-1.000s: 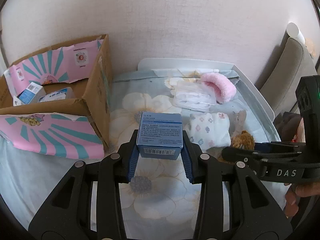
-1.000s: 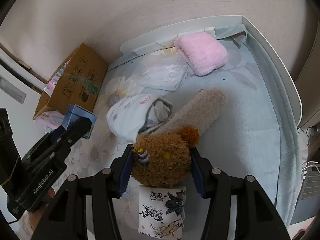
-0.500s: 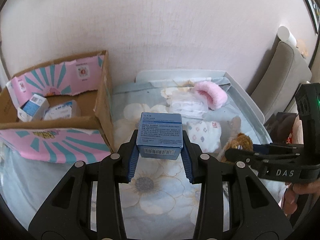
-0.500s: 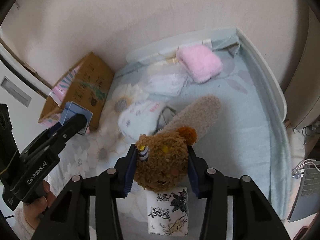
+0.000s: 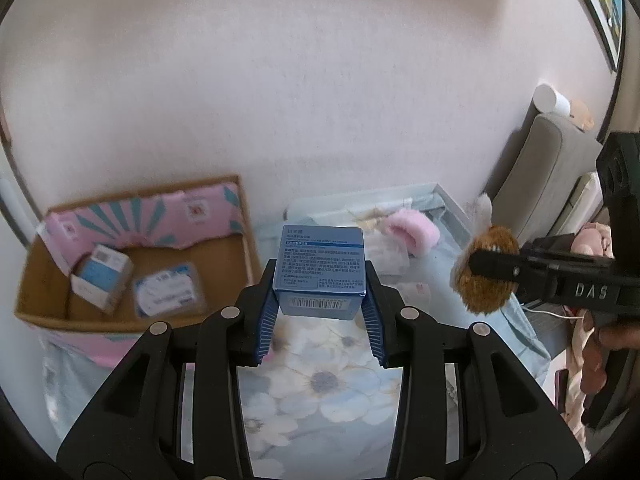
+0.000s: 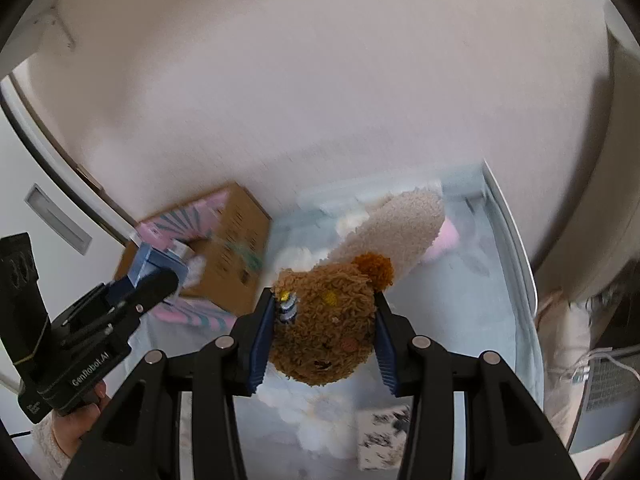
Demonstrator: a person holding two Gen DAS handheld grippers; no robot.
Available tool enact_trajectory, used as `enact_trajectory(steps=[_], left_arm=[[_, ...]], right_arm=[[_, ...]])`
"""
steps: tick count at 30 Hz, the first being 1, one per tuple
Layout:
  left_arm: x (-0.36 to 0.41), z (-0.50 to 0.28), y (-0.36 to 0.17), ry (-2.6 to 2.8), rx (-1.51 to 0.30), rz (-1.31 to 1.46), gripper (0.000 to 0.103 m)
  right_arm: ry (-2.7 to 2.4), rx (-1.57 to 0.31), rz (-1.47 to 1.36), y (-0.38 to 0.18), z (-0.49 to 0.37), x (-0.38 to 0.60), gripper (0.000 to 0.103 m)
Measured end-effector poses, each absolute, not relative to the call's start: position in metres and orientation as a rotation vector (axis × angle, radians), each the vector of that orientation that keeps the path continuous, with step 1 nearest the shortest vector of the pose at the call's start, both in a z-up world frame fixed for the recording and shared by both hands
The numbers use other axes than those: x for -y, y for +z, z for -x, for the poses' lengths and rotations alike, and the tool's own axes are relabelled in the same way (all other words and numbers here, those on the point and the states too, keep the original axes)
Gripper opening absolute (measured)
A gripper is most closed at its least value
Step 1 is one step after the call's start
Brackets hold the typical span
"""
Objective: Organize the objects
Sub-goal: 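Carry the blue cube with the left tool while the right tool carries the teddy bear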
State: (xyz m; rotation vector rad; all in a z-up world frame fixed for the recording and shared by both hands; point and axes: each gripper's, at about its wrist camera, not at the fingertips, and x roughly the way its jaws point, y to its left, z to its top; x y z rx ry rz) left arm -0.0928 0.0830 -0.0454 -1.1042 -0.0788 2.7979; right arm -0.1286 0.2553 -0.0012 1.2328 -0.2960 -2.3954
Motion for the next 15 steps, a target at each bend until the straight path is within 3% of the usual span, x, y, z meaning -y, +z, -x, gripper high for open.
enact_trajectory(steps=[15], left_arm=[[0.023,0.099,0.02,2.858,0.097,1.07,0.035]], right_arm=[[-2.378,0.193,-1.04,0.078,0.138,-0.151,0.041]])
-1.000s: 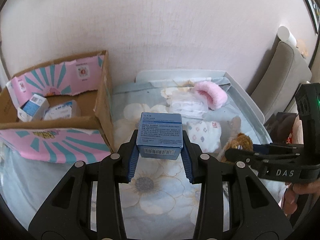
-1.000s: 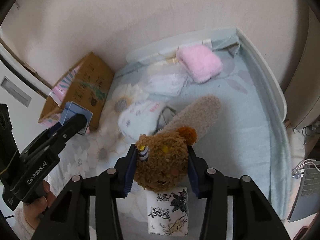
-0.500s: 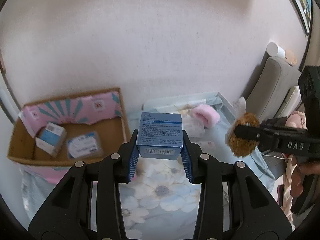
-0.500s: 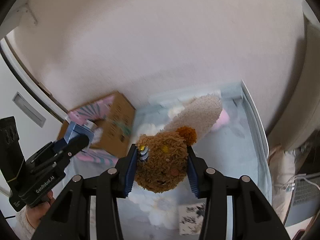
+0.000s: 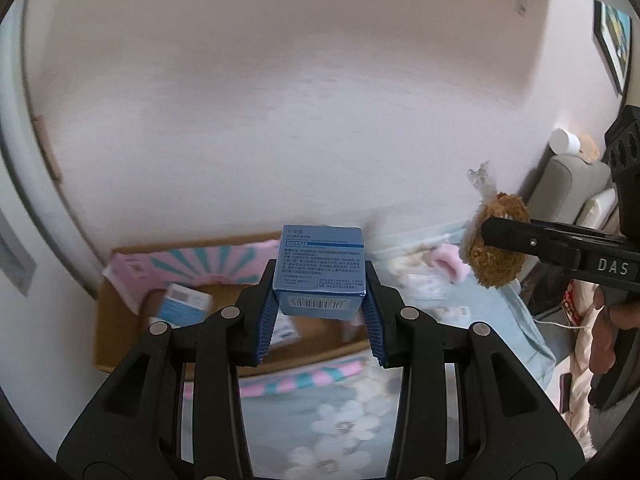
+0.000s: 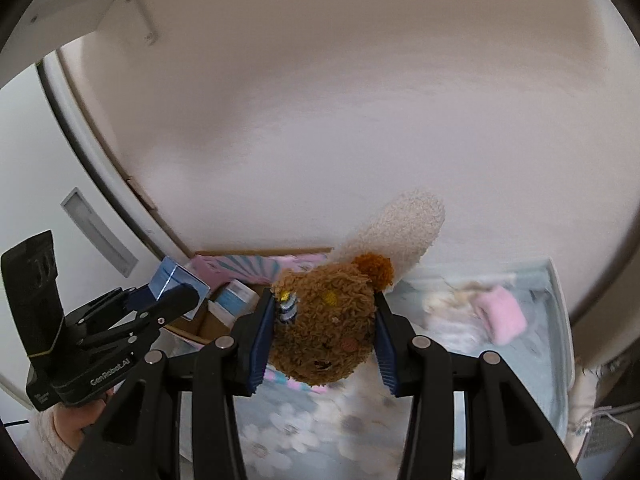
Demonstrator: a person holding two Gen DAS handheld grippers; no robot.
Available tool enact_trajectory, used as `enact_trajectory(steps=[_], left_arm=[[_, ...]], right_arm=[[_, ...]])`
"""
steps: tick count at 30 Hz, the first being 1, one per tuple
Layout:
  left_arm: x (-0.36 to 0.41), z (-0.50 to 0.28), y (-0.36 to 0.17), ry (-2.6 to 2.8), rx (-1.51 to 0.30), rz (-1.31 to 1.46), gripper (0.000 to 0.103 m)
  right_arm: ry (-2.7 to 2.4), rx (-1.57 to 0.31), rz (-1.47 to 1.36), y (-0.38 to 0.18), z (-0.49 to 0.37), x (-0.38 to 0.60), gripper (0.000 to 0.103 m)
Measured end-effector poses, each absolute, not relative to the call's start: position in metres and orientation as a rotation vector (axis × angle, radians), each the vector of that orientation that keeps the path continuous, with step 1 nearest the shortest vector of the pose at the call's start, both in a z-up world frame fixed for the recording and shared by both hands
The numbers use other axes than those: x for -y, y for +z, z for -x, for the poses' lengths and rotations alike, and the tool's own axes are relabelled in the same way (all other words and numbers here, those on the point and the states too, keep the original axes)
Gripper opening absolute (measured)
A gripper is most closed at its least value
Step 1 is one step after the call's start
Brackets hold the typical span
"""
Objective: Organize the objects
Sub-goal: 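Carry the blue cube with the left tool while the right tool carries the teddy bear, then open the left tool to drop the blue cube while the right tool releases the teddy bear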
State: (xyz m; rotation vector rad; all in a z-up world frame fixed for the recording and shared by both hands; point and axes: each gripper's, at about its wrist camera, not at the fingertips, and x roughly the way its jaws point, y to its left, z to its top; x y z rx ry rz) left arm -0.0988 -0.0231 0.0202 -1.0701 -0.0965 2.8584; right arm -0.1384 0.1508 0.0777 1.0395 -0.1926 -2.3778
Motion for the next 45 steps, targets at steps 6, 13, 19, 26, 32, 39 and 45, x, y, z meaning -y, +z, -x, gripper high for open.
enact_trajectory(steps=[6,13,19,26,32,39,45], left_arm=[[0.076,0.104,0.024,2.894,0.143,1.082,0.035],[0.129,0.115,0.009,2.923,0.186,1.146,0.035],[0.165,0.124,-0.019,2.913,0.241,1.25,0.035],[0.179,0.14,-0.054,2.875,0.253,1.357,0.035],[0.179,0.154,-0.082,2.823,0.247,1.431,0.035],[0.172,0.158,-0.105,2.77,0.233,1.496,0.035],[0.17,0.158,-0.102,2.777,0.208,1.545,0.036]], right_arm=[[-2.331,0.15,-1.026,0.084,0.149,-0.095,0.041],[-2.253,0.092,-1.095,0.062,0.165,-0.027,0.041],[-2.203,0.079,-1.202,0.027,0.181,0.015,0.041],[-2.193,0.119,-1.332,-0.015,0.192,0.029,0.041],[-2.218,0.116,-1.418,-0.044,0.195,0.021,0.041],[-2.24,0.082,-1.479,-0.056,0.199,0.009,0.041],[-2.245,-0.02,-1.501,-0.054,0.202,0.012,0.047]])
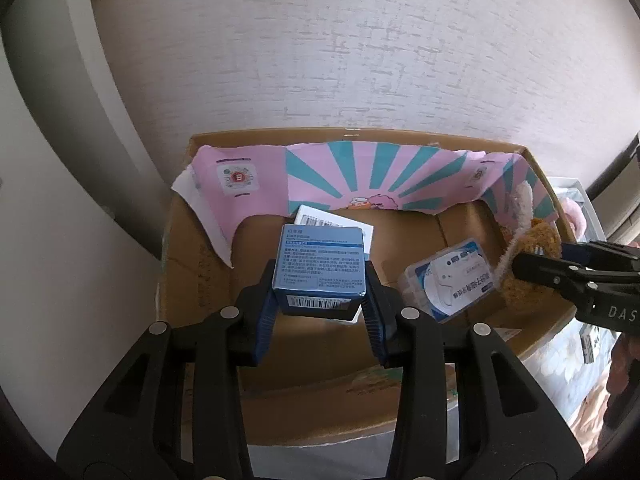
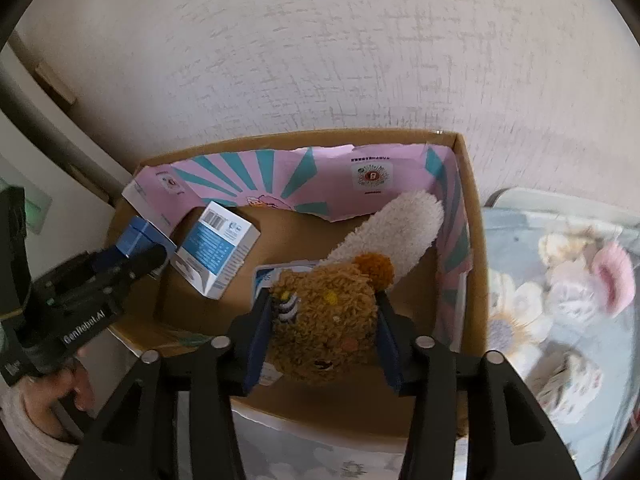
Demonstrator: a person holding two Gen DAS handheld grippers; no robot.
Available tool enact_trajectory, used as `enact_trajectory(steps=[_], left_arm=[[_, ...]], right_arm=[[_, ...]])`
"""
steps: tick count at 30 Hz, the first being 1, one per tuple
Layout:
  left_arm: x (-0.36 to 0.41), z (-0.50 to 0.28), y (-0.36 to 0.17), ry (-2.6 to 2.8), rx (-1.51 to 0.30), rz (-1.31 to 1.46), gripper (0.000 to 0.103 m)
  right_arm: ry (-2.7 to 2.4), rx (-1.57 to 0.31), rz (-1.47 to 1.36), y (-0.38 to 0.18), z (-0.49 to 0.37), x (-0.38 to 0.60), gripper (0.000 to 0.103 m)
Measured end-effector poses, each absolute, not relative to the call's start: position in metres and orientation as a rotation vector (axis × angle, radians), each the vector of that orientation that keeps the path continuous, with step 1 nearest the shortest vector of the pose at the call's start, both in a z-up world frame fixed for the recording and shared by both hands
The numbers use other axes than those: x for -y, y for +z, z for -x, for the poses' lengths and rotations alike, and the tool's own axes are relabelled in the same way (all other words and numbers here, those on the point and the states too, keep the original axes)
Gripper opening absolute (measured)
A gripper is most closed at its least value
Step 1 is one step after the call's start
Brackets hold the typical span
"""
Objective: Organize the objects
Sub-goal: 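Open the left tool to drop the blue cube while the right tool releases the teddy bear, then withdraw both tools from the cardboard box and move over the tray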
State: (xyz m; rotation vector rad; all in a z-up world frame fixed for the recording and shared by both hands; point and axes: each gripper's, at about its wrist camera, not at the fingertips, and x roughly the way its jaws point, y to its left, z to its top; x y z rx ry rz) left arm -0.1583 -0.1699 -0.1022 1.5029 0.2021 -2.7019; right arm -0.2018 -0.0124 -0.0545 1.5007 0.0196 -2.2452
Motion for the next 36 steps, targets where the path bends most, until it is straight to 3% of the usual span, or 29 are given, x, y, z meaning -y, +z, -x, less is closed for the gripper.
enact_trajectory(steps=[1,2,4,5,8,24,36], left_arm=[[0.17,0.16,-0.1,-2.695,-0.189,-1.504,0.036],[0.17,0.161,-0.098,-2.686,-0.166,-1.5,0.037],[0.167,0.168,-0.101,-2.69,-0.136,-1.49,0.058],[0.167,0.168,-0.099,-2.702,-0.139,-1.484,0.102],[0.167,0.168,-0.094,-2.732,-0.174,-1.472,0.103],[0.17,0.161,-0.088,-2.717,-0.197,-1.494,0.103],[0.154,0.15,-0.048,-2.764,-0.157,-1.363,0.103]], right_arm=[[-2.248,-0.048,-1.501,-0.053,0.202,0.013,0.053],[-2.249,-0.071,-1.505,-0.053,0.202,0.014,0.068],[-2.269,-0.108,-1.486,-0.049,0.201,0.013,0.09],[-2.276,-0.109,-1.463,-0.046,0.2,0.012,0.093],[-2.273,-0.117,-1.441,-0.042,0.198,0.008,0.1],[-2.28,-0.118,-1.41,-0.036,0.187,0.009,0.1],[-2.306,-0.127,-1.34,-0.005,0.172,-0.007,0.1]])
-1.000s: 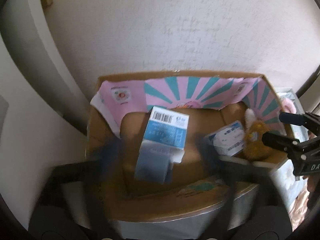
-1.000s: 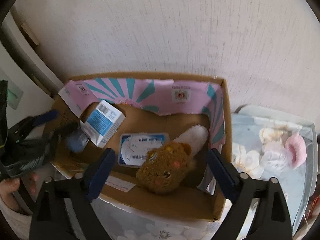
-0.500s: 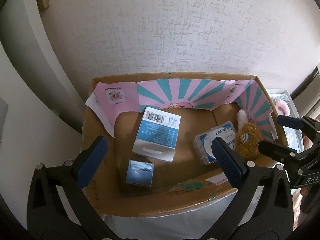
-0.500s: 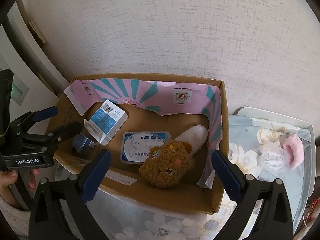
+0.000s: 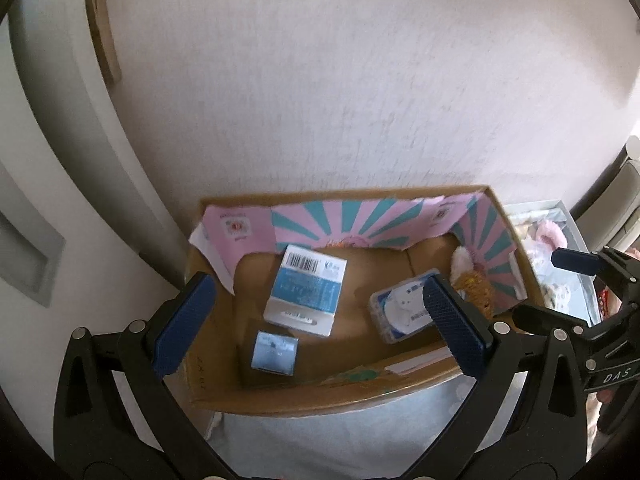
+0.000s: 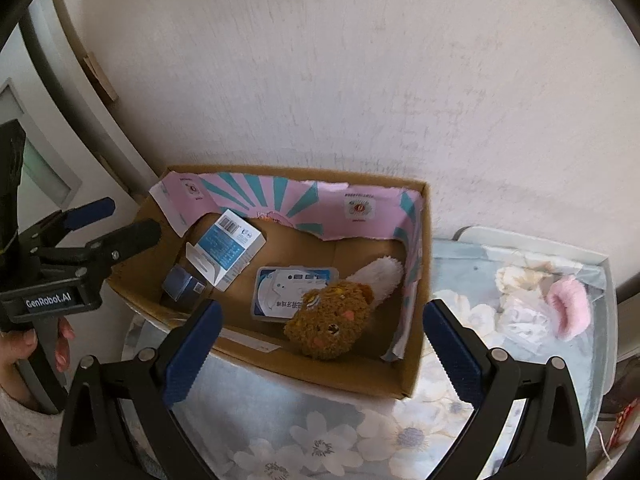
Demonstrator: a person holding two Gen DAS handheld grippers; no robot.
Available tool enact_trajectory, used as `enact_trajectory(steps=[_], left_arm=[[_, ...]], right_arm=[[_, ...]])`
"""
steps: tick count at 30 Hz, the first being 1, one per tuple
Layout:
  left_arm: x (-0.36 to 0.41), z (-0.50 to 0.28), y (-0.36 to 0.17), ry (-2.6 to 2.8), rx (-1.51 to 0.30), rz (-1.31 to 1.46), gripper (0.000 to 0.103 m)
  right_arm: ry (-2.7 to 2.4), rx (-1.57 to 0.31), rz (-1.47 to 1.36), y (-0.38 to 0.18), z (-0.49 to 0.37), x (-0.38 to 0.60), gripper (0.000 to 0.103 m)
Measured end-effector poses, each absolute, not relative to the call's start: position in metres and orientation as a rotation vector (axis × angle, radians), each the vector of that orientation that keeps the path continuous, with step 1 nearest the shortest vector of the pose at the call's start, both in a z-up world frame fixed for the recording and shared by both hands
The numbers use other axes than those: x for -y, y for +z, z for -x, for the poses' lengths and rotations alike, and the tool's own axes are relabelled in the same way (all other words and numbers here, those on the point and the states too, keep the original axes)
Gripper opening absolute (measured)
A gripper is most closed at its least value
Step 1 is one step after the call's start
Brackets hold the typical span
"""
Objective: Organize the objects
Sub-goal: 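Withdraw both tools from the cardboard box and move over the tray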
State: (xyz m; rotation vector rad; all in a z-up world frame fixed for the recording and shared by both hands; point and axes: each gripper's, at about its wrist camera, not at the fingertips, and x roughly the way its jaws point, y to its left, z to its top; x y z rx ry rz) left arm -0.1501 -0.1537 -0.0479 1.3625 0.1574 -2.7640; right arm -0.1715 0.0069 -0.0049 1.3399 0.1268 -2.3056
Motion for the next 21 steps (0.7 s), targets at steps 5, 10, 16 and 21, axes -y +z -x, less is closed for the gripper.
enact_trajectory(steps=[5,10,16,21], left_arm=[[0.141,0.144,-0.019,-2.8,-0.15,-1.293,0.103],[0.125,0.137,0.005,-2.804,-0.105,-1.249,0.103],[0.1,0.124,0.035,-2.842,-0.093,-1.176,0.103],[0.075,0.109,0.057,-2.869,-0.049,-1.066,0.103]], right_arm=[[-2.335,-0.142,-1.286,0.018,0.165,-0.021,0.1],[-2.361,-0.166,-1.228,0.046,0.156,-0.039,0.1],[-2.382,-0.189,-1.15,0.08,0.147,-0.067,0.1],[-2.419,-0.18,-1.04,0.11,0.137,-0.099,0.1]])
